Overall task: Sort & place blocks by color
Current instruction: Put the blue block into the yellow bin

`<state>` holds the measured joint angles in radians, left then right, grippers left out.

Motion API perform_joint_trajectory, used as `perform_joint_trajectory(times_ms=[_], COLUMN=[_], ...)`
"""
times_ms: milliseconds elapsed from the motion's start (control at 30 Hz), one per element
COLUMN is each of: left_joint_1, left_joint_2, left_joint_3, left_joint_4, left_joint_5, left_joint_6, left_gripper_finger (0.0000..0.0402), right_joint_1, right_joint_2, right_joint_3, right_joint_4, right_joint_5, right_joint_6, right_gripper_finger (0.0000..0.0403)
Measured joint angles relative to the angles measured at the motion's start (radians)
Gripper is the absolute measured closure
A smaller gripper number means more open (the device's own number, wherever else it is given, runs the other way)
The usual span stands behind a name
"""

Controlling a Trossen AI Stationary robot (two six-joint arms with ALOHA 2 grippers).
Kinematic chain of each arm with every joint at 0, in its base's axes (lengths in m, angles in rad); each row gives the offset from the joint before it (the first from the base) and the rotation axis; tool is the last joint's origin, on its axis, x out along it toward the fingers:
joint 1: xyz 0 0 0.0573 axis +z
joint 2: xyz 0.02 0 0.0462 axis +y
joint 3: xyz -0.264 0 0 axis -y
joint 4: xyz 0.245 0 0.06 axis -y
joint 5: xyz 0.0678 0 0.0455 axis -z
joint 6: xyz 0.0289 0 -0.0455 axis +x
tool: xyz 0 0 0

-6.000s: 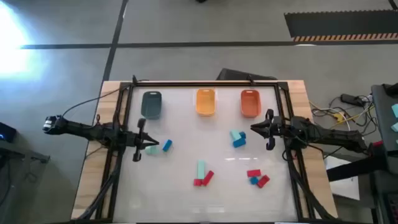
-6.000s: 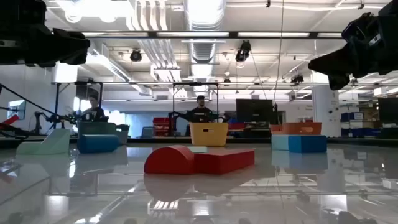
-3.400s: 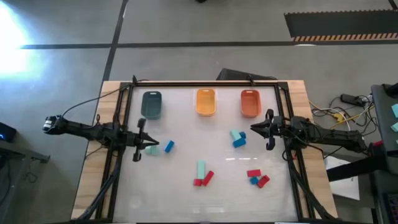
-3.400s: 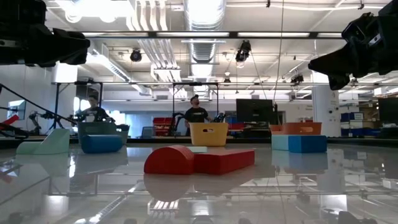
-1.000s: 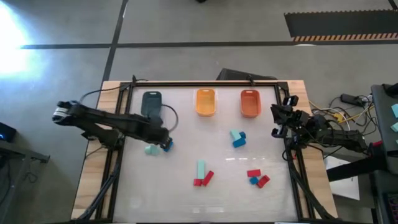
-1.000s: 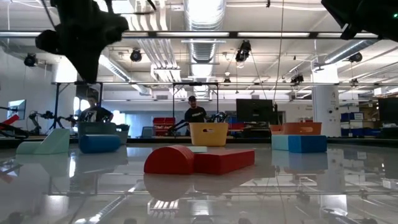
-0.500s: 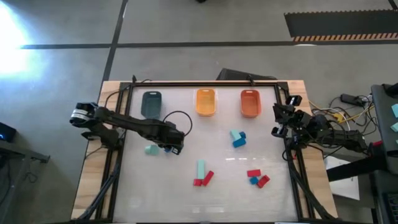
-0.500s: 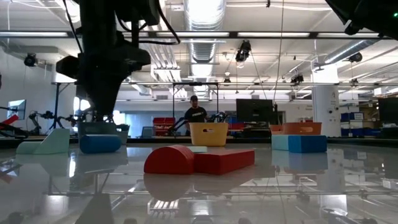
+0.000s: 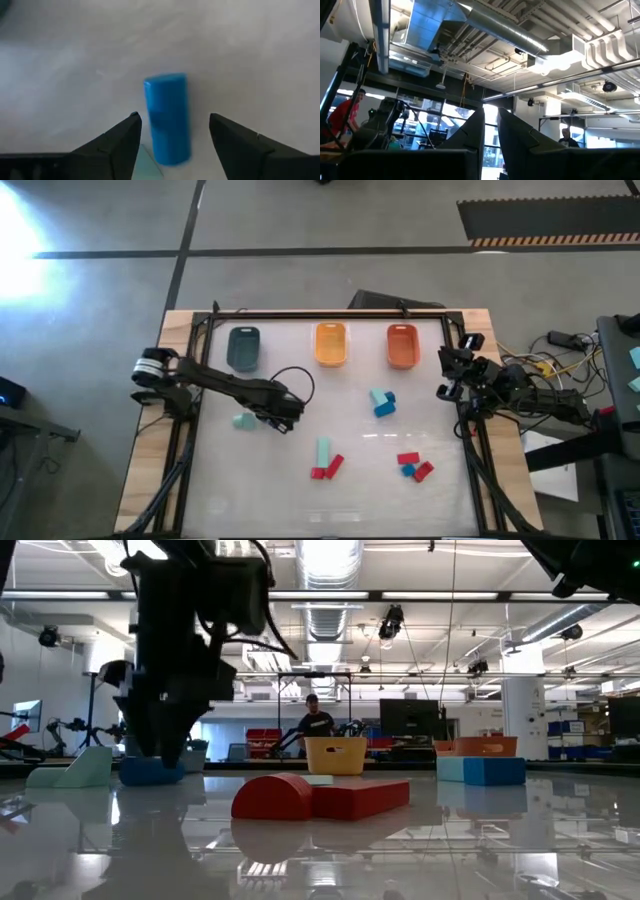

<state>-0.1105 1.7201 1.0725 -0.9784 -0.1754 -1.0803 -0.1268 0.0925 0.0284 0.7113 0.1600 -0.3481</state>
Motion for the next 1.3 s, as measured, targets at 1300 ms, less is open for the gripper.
perform_joint_trajectory(times_ms=[1300], left_joint_1=[0.208], left_joint_2=[0.009], left_joint_3=[0.446], left_joint_4=[0.094], left_joint_5=[-0.068], left_joint_6=[0.760], left_gripper_finger=[0.0288], right_joint_1=[0.000], right_joint_2=[0.002], right_joint_3=[0.000], right_joint_4=[-0.053], right_joint_5=[0.001], right_joint_6=[0.042], right_gripper_finger=[0.0360])
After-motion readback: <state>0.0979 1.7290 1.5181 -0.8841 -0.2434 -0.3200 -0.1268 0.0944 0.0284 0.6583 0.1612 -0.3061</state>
